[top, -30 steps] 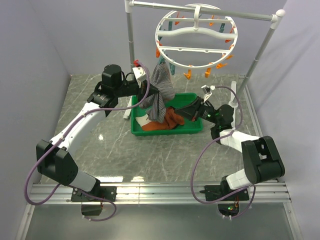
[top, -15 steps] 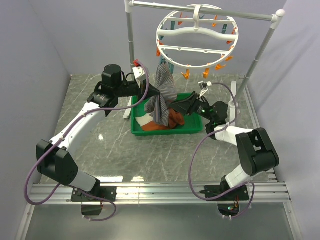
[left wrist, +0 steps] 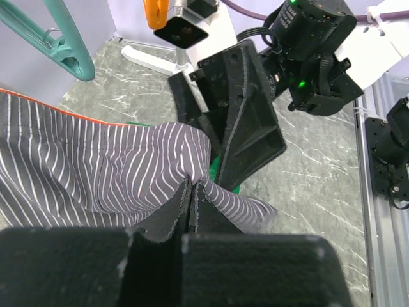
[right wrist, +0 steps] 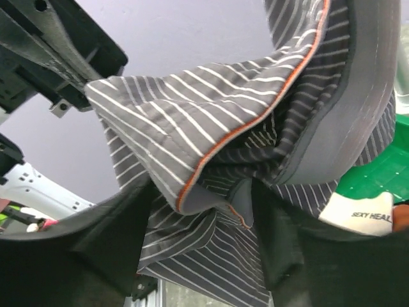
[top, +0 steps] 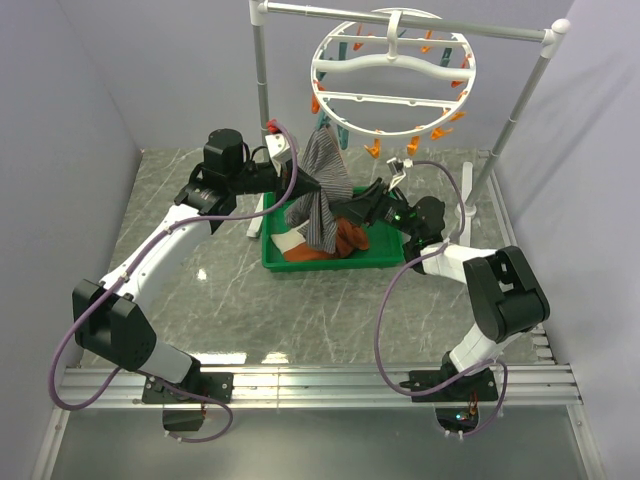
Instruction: Clip the underwear to the hanger
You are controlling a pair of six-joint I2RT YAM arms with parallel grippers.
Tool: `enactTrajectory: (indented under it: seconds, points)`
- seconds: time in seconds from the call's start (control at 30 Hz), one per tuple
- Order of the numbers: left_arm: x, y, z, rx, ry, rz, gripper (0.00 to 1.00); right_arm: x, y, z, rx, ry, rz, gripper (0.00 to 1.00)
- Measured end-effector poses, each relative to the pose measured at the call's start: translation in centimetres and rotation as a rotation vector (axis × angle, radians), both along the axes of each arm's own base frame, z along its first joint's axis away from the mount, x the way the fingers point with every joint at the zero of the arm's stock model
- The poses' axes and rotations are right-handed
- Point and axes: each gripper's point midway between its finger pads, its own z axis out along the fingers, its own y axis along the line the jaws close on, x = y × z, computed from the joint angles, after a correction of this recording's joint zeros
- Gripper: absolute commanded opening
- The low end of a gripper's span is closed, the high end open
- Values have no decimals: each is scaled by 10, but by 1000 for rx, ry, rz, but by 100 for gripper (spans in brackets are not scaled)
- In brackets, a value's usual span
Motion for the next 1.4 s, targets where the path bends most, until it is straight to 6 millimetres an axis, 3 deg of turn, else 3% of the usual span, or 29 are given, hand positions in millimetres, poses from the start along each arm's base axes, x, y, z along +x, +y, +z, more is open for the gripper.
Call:
enactTrajectory:
  seconds: [0.03,0.07,0.27,0.37,0.4,0.47,0.5,0.53,0.67,0.7,0.9,1.07,1.17,1.33,1.4]
  points:
    - [0,0,0,-1,3,-2,0,1,0,-1,-3,1,-3,86]
    - [-1,0,0,-2,7,-5,0,2,-1,-3,-7,4,-9,89]
    - [-4,-1,-1,-2,19,-16,0,5,-3,-8,-24,11,-24,89]
    - [-5,-1,-2,0,26,-18,3,3,-1,-3,-8,2,-2,67]
    - [-5,-1,-2,0,26,-18,6,2,-1,-2,-3,-1,4,48]
    - [-4,0,-2,1,25,-14,10,1,1,1,8,2,27,26]
    - [-3,0,-2,2,24,-10,13,0,2,1,12,12,39,5]
    - [-2,0,-3,4,22,-6,15,-2,2,2,15,19,51,0]
    - [5,3,-4,17,5,31,26,-8,2,4,16,41,83,0]
    - [8,4,-5,24,-7,46,33,-10,0,6,10,42,87,0]
    - [26,15,-15,87,-94,138,53,-15,-19,26,-50,58,82,0]
    - [20,28,-38,159,-150,178,58,-8,-22,28,-135,126,68,0]
    - [2,26,-41,185,-227,175,59,-13,-25,17,-169,225,52,0]
    - [-59,-3,-45,192,-471,113,63,-13,-29,6,-170,380,3,0]
    - [-79,-15,-52,195,-557,93,75,-11,-30,4,-155,437,-16,0]
